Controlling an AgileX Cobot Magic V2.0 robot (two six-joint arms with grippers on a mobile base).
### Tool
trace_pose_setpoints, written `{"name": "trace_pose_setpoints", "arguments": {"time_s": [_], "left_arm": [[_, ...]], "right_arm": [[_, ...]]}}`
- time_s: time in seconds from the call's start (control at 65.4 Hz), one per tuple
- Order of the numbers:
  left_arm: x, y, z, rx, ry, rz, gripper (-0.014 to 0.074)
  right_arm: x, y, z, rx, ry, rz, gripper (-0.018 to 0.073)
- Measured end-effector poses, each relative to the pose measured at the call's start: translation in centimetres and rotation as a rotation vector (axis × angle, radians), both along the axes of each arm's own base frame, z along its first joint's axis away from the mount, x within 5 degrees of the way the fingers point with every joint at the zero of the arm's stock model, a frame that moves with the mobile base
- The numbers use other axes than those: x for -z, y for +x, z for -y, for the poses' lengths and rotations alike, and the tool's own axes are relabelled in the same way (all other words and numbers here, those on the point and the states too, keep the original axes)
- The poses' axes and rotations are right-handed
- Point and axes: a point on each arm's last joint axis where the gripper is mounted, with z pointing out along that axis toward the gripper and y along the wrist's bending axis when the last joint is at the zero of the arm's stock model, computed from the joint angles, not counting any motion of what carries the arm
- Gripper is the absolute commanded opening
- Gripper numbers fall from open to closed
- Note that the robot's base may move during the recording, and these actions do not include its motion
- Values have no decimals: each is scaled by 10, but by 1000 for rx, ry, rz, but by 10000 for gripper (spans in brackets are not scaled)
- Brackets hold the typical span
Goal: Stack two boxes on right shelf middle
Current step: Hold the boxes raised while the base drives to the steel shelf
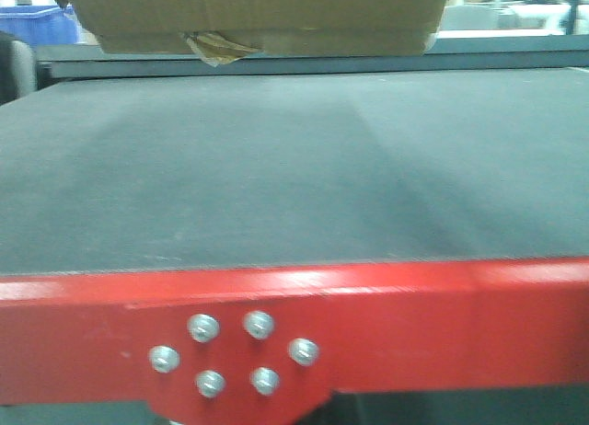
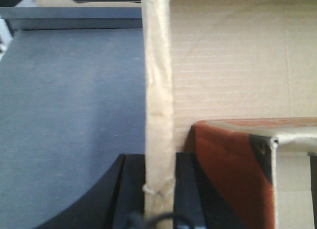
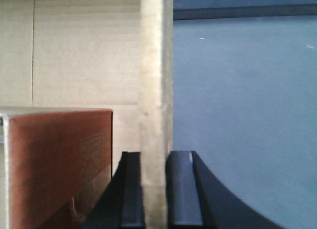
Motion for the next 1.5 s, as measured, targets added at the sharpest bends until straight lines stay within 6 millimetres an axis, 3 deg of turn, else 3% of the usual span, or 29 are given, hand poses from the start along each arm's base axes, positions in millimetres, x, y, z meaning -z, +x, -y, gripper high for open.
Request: {"name": "trace_pose_setpoints", "arguments": {"time_s": [1.499], "left_arm": [[0, 0, 0, 0, 0, 0, -111]], "right_arm": [[0, 0, 0, -1, 1, 6, -151]]}}
